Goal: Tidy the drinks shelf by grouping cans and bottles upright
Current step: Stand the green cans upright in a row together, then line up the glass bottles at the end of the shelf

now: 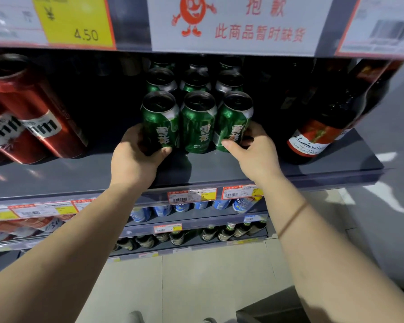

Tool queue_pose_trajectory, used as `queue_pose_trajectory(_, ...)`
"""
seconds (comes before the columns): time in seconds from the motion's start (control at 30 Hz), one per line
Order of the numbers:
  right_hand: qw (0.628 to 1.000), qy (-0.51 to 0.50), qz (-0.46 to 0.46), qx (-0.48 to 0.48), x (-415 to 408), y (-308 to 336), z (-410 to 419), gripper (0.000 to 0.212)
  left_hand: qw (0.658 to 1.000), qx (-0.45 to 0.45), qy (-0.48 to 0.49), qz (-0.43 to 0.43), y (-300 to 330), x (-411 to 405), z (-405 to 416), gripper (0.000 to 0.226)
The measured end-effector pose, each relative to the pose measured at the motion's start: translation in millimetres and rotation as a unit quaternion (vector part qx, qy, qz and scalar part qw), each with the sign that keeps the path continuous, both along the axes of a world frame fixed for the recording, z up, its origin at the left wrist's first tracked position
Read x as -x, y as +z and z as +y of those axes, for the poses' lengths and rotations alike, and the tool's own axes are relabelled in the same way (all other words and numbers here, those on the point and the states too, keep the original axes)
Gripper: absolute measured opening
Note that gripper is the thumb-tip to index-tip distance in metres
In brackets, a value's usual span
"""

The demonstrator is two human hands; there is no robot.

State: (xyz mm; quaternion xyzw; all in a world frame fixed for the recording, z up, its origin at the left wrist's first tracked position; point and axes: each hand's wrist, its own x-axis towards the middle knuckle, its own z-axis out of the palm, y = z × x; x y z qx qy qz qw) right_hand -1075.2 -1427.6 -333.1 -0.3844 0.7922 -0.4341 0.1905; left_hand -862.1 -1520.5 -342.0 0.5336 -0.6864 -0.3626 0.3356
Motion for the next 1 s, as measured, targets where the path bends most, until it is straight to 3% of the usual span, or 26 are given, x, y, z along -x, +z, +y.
queue_pose_trajectory(0.1, 0.999, 0.008, 0.022, -0.022, -2.6, 3.2, 4.7, 0.054, 1.000, 0.003, -0.002, -0.001, -1.6, -1.5, -2.9, 0.063)
queue_pose_trajectory(0.2, 0.999, -0.025, 0.048, 0.007, -4.7, 13.9, 23.9, 0.061, 0.991, 0.124, 0.033, -0.032, 2.0, -3.2, 6.3, 0.069)
queue_pose_trajectory(0.3, 0.977, -0.134, 0.077, 0.143, -0.8, 18.8, 53.5, 0.031, 0.969, 0.241, 0.020, -0.049, 11.5, 18.0, 47.6, 0.062)
queue_pose_trajectory(0.37, 0.954, -0.200, 0.079, 0.209, 9.8, 17.5, 71.6, 0.022, 0.964, 0.259, -0.045, -0.033, 17.1, 44.8, 74.3, 0.059)
queue_pose_trajectory(0.53, 0.936, -0.281, 0.066, 0.202, 69.7, 10.0, 104.0, 0.024, 0.976, 0.126, -0.175, -0.010, 26.0, 120.7, 109.6, 0.071)
queue_pose_trajectory(0.67, 0.972, -0.228, 0.040, 0.034, 123.6, 3.4, 109.6, 0.068, 0.975, -0.007, -0.218, -0.030, 18.3, 183.5, 106.2, 0.090)
queue_pose_trajectory(0.73, 0.985, -0.171, 0.028, -0.021, 146.1, 3.6, 104.6, 0.081, 0.974, -0.047, -0.219, -0.027, 14.5, 209.7, 100.5, 0.086)
queue_pose_trajectory(0.87, 0.994, -0.081, 0.049, -0.061, 177.4, 4.7, 85.0, 0.067, 0.968, -0.085, -0.233, -0.041, 8.5, 237.9, 92.2, 0.073)
queue_pose_trajectory(1.0, 0.997, -0.074, -0.001, -0.028, 179.3, 1.1, 72.0, 0.070, 0.990, -0.056, -0.117, -0.049, 4.0, 239.4, 88.9, 0.079)
